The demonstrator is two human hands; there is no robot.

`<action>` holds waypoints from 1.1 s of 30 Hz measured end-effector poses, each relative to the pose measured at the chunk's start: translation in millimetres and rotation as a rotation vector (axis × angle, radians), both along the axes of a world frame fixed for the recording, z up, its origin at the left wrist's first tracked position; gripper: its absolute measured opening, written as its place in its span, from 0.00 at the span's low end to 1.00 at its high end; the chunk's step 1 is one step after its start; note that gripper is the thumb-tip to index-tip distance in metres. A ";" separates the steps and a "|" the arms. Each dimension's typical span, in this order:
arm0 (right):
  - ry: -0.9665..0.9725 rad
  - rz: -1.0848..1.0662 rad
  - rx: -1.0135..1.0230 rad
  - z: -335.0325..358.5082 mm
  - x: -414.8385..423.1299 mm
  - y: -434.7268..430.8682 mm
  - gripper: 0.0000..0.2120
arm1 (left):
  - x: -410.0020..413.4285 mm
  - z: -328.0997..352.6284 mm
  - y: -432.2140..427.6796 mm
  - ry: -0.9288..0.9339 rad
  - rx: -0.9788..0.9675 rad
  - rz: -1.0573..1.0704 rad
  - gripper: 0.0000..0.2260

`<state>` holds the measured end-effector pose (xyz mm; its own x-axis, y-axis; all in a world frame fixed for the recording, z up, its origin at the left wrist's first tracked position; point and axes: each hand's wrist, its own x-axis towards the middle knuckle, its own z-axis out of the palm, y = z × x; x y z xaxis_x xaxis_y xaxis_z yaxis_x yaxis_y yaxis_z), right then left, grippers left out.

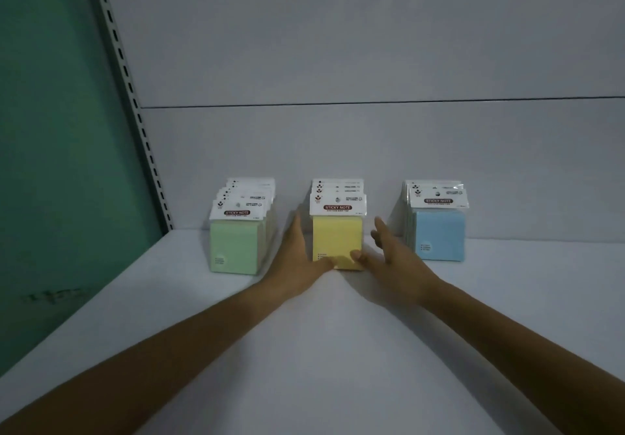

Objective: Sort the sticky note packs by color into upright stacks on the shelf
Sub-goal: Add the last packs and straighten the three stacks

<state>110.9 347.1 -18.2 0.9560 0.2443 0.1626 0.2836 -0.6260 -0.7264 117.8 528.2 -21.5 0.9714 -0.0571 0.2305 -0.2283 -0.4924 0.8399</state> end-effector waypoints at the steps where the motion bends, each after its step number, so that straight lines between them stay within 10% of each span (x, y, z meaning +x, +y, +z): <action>1: -0.011 -0.015 -0.019 1.3 -4.1 -10.1 0.37 | -6.0 -0.2 -1.2 -0.045 0.020 0.061 0.40; 5: -0.204 -0.144 -0.036 1.8 -12.9 -52.9 0.19 | -41.6 1.4 -40.3 -0.404 -0.069 0.092 0.24; 9: -0.346 -0.386 0.206 -4.8 -7.0 -87.0 0.06 | -51.4 -0.5 -110.3 -0.364 -0.075 -0.121 0.18; 16: -0.072 -0.350 0.190 -7.8 25.7 -121.8 0.36 | 17.3 -3.4 -158.9 -0.074 0.086 0.039 0.37; 22: -0.219 -0.222 -0.198 -38.7 34.7 -120.6 0.30 | 31.6 -21.7 -156.3 -0.034 0.314 0.043 0.26; 33: -0.320 -0.182 -0.188 -43.6 45.1 -124.7 0.30 | 43.4 -30.6 -153.4 -0.105 0.221 0.004 0.27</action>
